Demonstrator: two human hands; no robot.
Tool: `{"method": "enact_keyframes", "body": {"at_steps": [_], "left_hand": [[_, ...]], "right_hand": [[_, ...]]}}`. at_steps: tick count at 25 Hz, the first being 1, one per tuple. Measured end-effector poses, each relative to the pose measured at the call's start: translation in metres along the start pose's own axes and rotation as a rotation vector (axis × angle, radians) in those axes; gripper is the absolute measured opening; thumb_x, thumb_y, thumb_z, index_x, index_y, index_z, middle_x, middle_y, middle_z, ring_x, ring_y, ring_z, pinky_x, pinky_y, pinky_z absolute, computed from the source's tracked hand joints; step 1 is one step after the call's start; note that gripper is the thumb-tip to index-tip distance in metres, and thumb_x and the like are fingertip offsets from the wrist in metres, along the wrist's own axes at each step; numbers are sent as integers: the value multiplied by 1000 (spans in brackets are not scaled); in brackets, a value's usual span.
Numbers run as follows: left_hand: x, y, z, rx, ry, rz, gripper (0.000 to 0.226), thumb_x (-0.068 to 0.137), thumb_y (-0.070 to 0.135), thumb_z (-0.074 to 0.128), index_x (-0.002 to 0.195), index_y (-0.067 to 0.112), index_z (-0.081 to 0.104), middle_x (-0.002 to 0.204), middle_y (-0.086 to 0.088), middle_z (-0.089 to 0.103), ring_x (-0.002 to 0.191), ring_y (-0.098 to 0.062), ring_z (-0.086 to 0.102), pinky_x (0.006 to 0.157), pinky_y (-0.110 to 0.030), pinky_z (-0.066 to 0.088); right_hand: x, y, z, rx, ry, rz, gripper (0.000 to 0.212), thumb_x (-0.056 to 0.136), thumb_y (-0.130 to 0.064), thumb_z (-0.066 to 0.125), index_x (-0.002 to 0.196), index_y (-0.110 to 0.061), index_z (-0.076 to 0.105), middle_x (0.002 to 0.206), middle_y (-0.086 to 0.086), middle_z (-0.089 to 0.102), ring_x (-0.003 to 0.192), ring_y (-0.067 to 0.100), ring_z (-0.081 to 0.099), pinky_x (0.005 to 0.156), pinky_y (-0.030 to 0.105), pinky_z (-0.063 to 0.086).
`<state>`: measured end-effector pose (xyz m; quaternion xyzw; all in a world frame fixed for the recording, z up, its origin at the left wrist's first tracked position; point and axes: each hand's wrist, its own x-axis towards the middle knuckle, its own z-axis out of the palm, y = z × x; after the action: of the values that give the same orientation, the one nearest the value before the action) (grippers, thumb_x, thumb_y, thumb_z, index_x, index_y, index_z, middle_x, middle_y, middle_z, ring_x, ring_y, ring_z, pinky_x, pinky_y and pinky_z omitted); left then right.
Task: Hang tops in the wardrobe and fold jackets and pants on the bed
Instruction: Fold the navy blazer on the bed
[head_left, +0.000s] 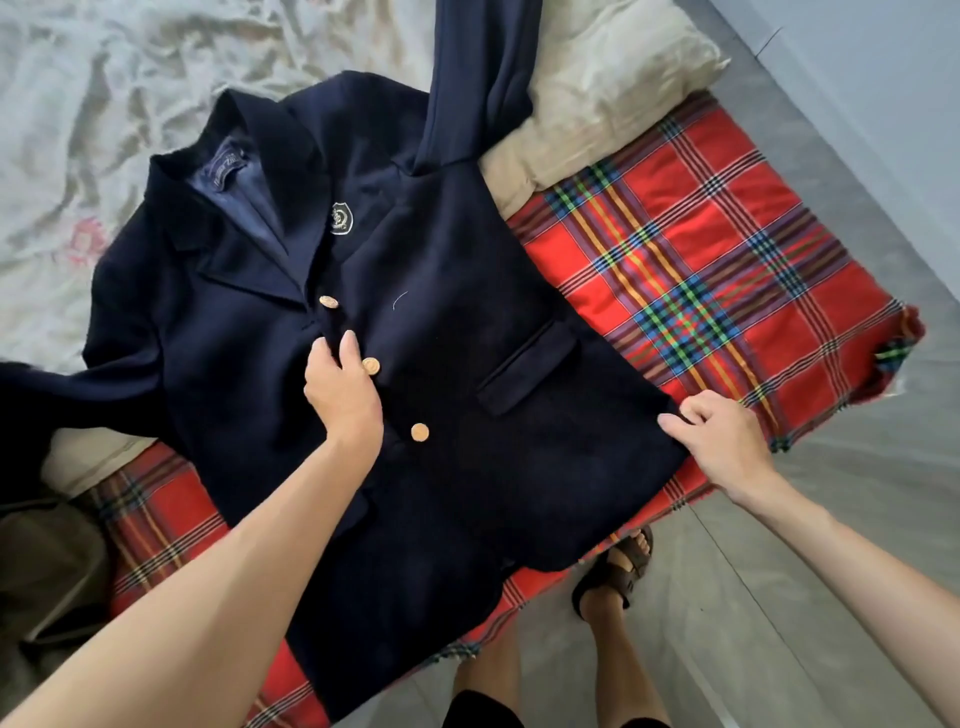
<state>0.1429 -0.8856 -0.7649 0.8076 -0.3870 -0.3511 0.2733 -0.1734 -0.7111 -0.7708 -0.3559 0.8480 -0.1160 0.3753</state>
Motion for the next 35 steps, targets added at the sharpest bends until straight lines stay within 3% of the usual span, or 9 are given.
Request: {"method": "enact_keyframes", "body": {"at_steps": [3, 6, 10, 12, 16, 21, 27, 32, 35], "left_hand": [[2, -17, -7, -16, -114, -97, 27, 99, 25, 52, 74, 14, 49, 70, 4, 50, 71, -18, 47, 69, -31, 40], [18, -7, -9, -201, -265, -283, 8, 96, 30, 60, 97, 22, 57, 87, 5, 57, 77, -17, 52, 68, -28, 50], [57, 16, -10, -266, -171, -270, 28, 95, 38, 58, 74, 20, 63, 77, 3, 59, 70, -18, 54, 68, -34, 52], [69, 16, -11, -174, -90, -211, 32, 96, 32, 56, 68, 17, 61, 71, -1, 55, 67, -20, 54, 65, -36, 54], [64, 12, -17, 163, -14, 25, 12, 94, 17, 54, 104, 15, 60, 97, 4, 61, 92, -22, 61, 82, -33, 47], [82, 25, 3, 598, 67, 651, 62, 99, 37, 49, 151, 7, 31, 155, -17, 27, 144, -31, 28, 119, -42, 24], [133, -18, 49, 976, -26, 602, 79, 98, 62, 22, 158, 13, 8, 165, -14, 6, 153, -29, 5, 123, -47, 11], [140, -26, 60, 962, 37, 645, 79, 96, 60, 28, 157, 14, 7, 165, -14, 9, 153, -30, 8, 123, -48, 13], [146, -31, 59, 943, 50, 633, 79, 95, 57, 33, 157, 13, 11, 165, -14, 11, 153, -30, 10, 123, -47, 12]], "right_hand": [[3, -3, -10, -120, 93, -18, 33, 82, -8, 70, 64, -16, 43, 68, 0, 48, 62, 21, 47, 58, 34, 33], [14, -43, 2, -247, 99, -209, 33, 83, -14, 68, 114, -21, 58, 121, 3, 49, 106, 24, 54, 84, 37, 47], [44, -136, 49, -518, 105, -989, 52, 94, -33, 50, 146, -30, 46, 159, 6, 31, 146, 28, 27, 119, 45, 24], [68, -154, 74, -780, -61, -988, 60, 99, -46, 38, 155, -32, 22, 165, 5, 16, 152, 26, 12, 123, 46, 11], [87, -155, 89, -766, -123, -825, 63, 90, -39, 66, 147, -24, 45, 153, 12, 39, 142, 34, 35, 115, 48, 30], [120, -246, 87, -544, 86, -1191, 49, 93, -29, 56, 138, -11, 52, 147, 13, 44, 137, 31, 39, 118, 46, 28], [255, -383, 104, -771, 56, -955, 70, 98, -54, 44, 156, -24, 19, 158, 17, 24, 139, 40, 30, 115, 49, 25], [302, -422, 86, -222, -68, -876, 45, 92, -49, 62, 120, -15, 52, 103, 2, 63, 97, 24, 61, 78, 35, 45], [307, -427, 101, -665, 20, -979, 48, 96, -47, 53, 132, -16, 45, 111, 14, 63, 103, 35, 59, 81, 43, 41]]}}
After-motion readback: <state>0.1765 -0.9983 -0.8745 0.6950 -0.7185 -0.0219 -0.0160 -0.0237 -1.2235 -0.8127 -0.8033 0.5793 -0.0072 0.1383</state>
